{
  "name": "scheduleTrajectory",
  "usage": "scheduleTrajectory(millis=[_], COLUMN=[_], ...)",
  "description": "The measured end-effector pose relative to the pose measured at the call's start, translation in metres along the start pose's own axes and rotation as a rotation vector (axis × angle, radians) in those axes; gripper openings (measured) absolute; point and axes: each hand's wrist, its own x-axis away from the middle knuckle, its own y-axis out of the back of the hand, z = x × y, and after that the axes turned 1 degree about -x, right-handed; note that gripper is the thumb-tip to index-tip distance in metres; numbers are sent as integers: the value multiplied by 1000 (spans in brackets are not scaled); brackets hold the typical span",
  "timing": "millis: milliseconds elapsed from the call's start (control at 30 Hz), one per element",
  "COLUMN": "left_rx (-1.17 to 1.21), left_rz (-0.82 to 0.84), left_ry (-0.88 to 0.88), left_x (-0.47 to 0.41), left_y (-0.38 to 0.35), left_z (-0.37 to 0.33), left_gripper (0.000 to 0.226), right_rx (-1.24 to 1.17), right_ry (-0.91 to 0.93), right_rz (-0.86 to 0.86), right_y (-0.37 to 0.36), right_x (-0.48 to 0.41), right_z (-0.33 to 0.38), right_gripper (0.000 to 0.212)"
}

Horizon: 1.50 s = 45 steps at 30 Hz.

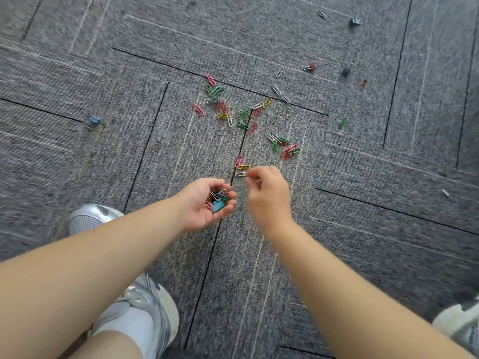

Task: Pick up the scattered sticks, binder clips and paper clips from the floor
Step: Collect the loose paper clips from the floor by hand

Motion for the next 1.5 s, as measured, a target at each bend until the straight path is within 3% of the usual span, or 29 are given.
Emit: scheduleTrajectory(millis=[33, 133, 200, 367, 600, 767, 900, 967, 1033, 1100, 1200, 1267, 1367, 1433, 1500], left_rx=[-4, 5, 22, 29, 8, -12, 3, 15, 21, 34, 68, 44, 22, 26, 54], left_rz=[-7, -41, -78, -112, -112, -132, -113, -79, -64, -41, 1, -30, -71, -86, -85], left_ry=[-1, -12, -18, -13, -35, -67, -68, -59, -54, -45, -5, -1, -14, -41, -72], left_x=[0, 0, 0, -1, 1, 1, 1, 1, 2, 3, 3, 2, 0, -2, -2], left_y=[4, 19, 27, 34, 31, 21, 9, 2, -4, -7, -7, -4, -2, -3, -6], left_z=[-1, -5, -5, -8, -14, -16, -14, -12, -10, -9, -9, -9, -11, -13, -16], left_gripper=[28, 30, 30, 29, 30, 28, 29, 27, 20, 18, 26, 27, 27, 28, 30], right_rx=[104, 619, 762, 624, 571, 637, 296, 210, 139, 64, 33, 187, 420, 508, 483], right_ry=[47, 293, 429, 578, 466, 272, 9, 99, 314, 399, 145, -28, 33, 78, 21], right_rz=[39, 362, 437, 240, 154, 270, 161, 223, 243, 129, -110, 12, 310, 357, 275], right_y=[1, 4, 4, -2, -21, -21, -6, -2, -3, -2, 0, -3, -8, -5, 1], right_x=[-13, -47, -56, -44, -41, -40, -30, -17, 2, 10, 1, -7, -16, -26, -36], right_z=[-2, -6, -14, -44, -49, -35, -9, 8, 18, 14, 0, -12, -21, -21, -17], right_gripper=[28, 62, 57, 31, 27, 19, 16, 15, 14, 21, 21, 21, 15, 12, 7])
